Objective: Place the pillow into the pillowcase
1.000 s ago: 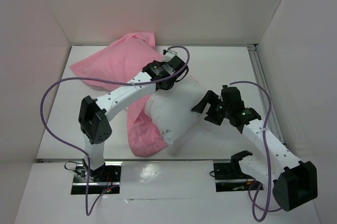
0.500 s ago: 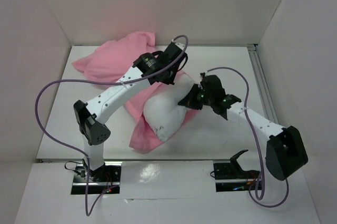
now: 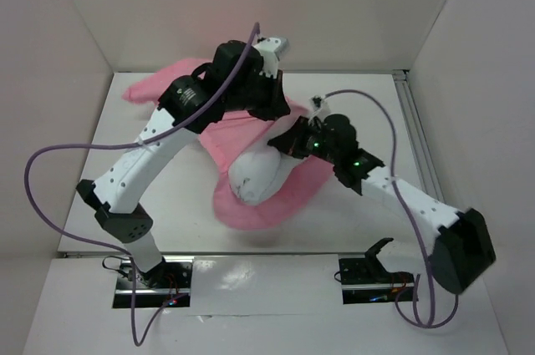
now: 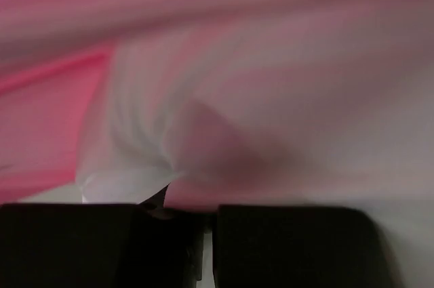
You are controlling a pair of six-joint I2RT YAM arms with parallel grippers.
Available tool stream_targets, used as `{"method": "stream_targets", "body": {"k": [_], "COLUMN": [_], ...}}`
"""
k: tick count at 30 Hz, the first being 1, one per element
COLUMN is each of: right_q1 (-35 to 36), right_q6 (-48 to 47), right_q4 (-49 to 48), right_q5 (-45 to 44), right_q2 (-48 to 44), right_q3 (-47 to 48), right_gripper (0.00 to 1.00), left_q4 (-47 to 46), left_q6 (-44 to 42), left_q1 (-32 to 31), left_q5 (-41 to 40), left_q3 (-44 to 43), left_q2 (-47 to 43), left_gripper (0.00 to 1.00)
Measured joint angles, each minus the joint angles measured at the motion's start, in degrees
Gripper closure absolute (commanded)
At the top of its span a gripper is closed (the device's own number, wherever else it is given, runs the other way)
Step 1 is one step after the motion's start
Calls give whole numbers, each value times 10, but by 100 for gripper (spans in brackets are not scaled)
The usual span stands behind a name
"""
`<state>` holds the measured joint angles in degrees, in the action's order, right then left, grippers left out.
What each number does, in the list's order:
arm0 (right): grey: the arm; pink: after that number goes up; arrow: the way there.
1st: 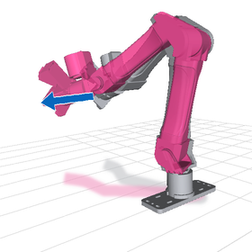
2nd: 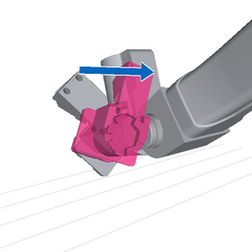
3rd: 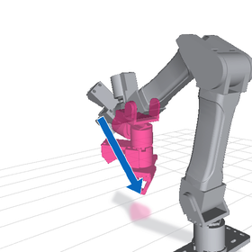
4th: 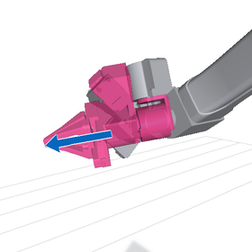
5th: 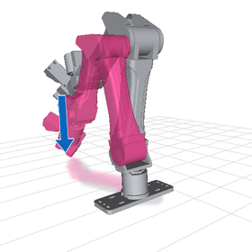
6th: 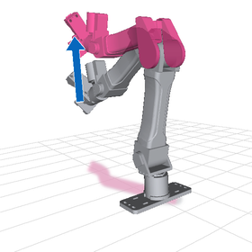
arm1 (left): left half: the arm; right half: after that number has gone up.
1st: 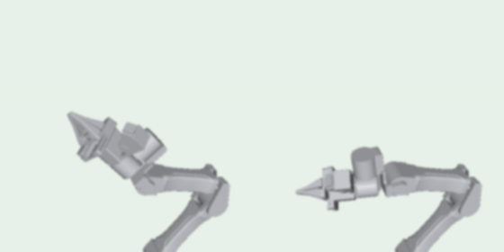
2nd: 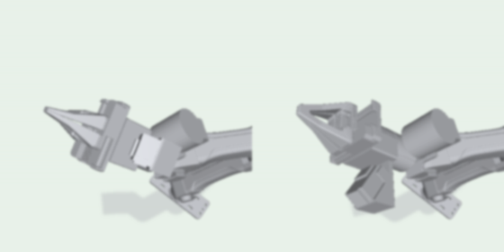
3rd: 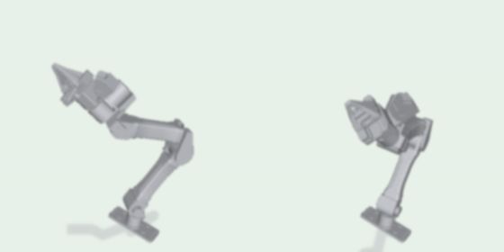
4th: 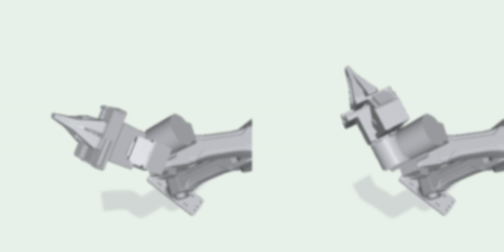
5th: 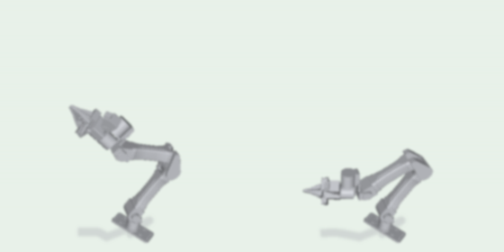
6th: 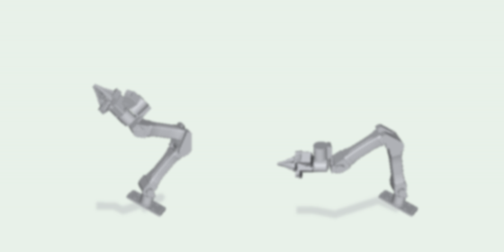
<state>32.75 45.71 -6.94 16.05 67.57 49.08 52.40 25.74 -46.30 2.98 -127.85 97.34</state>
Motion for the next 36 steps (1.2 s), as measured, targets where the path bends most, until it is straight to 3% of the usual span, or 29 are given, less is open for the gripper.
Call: {"method": "stream_targets", "body": {"k": [4, 6, 12, 18, 24, 25, 28, 29, 31, 32, 33, 34, 36], "right_q1": [14, 10, -18, -33, -84, -96, -120, -129, -144, -151, -156, -159, -162], "right_q6": [5, -2, -53, -66, -67, -67, -73, -77, -80, -83, -88, -94, -111], "right_q4": [7, 40, 153, 158, 146, 146, 161, 174, 184, 182, 185, 191, 222], "right_q5": [6, -5, -38, -69, -39, -27, -19, -20, -22, -22, -21, -21, -20], "right_q2": [143, 167, 68, -51, -21, -5, 37, 42, 41, 37, 29, 20, 4], "right_q3": [-24, -23, 58, 91, 59, 51, 16, 4, -4, -4, -3, -3, 6], "right_gripper": [100, 100, 100, 100, 100, 100, 100, 97, 86, 74, 40, 29, 17], "left_q4": [38, 46, 14, -21, -62, -67, -47, -29, -8, 1, 10, 15, 11], "left_q6": [15, 21, 38, 64, 111, 118, 119, 123, 125, 130, 137, 140, 168], "left_q1": [3, 3, -3, -10, -33, -38, -42, -45, -57, -64, -71, -74, -77], "left_q5": [5, 10, 3, 3, 4, 1, -10, -14, -30, -50, -70, -87, -129], "left_q3": [33, 34, 33, 26, 115, 143, 192, 193, 189, 189, 192, 196, 270], "left_q2": [31, 49, 25, -6, -25, -25, -22, -21, -28, -38, -52, -62, -139], "left_gripper": [100, 100, 100, 100, 100, 89, 42, 19, 9, 9, 18, 24, 33]}}
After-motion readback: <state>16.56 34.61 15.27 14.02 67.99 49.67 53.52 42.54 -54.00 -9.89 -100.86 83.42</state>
